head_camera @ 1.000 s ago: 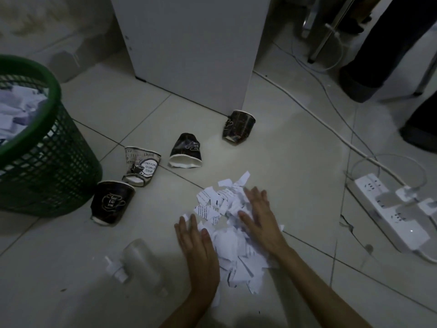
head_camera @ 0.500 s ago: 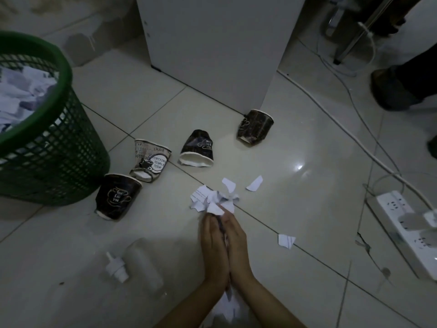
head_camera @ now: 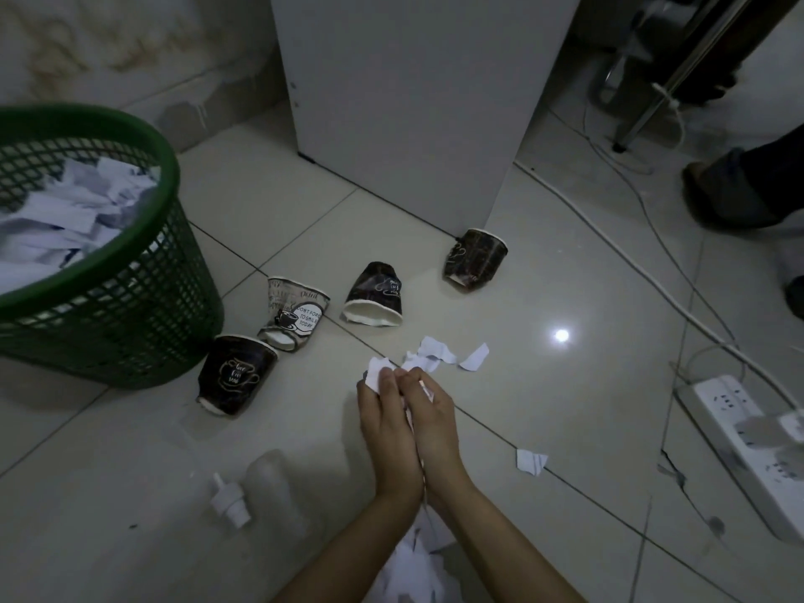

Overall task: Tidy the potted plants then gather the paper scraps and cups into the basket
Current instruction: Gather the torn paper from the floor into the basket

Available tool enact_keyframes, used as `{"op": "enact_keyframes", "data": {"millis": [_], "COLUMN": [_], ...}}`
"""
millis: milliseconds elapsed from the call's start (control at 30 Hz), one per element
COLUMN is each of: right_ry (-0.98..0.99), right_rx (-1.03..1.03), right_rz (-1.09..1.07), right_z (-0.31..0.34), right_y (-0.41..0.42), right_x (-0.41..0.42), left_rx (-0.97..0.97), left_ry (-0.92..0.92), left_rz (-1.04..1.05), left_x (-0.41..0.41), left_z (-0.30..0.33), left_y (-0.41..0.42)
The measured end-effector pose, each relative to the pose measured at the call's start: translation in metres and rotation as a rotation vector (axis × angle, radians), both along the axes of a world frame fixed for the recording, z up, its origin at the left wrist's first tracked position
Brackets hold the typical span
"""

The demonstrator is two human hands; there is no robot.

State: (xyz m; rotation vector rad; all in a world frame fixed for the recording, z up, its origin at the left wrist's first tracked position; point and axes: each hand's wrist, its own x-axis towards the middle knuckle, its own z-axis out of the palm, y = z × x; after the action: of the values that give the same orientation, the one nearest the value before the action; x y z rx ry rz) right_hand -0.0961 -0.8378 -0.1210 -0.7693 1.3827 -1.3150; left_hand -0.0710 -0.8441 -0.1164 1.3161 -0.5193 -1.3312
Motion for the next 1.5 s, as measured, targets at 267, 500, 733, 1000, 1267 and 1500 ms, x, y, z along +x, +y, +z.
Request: {"op": "enact_keyframes", "data": {"millis": [267,500,733,1000,1267,1500], "right_ry": [-0.032,-0.081,-0.147,0.518,1.39,1.727], "right_rx": [-0.102,-0.261,-0.451,-0.281,-0.201,0.044], "right_rz": [-0.035,0.003,0.13,0.701,1.338,1.364], "right_z": [0.052,0.134,0.204,0.156,0.161,0.113], "right_y": [-0.032,-0.096,-0.167,-0.223,-0.24,-0.219], "right_x": [0.015,0.068,0.167,0.213,0.193,0.222], "left_rx": [-0.078,-0.362,-0.585,0.078,0.197,0.601], "left_ry": [-0.082,-0.239,-0.395,-1.192,-1.622,-1.792], "left_rz": [0.015,0.152,0.436,-0.111,-0.961,-1.308], "left_x": [0.017,0.071,0.167,0.279,0.33,0.313], "left_z": [0.039,0.126,0.199,0.139,0.144,0.084], "left_y": [-0.024,-0.083,-0.15,-0.2,-0.192,-0.202]}}
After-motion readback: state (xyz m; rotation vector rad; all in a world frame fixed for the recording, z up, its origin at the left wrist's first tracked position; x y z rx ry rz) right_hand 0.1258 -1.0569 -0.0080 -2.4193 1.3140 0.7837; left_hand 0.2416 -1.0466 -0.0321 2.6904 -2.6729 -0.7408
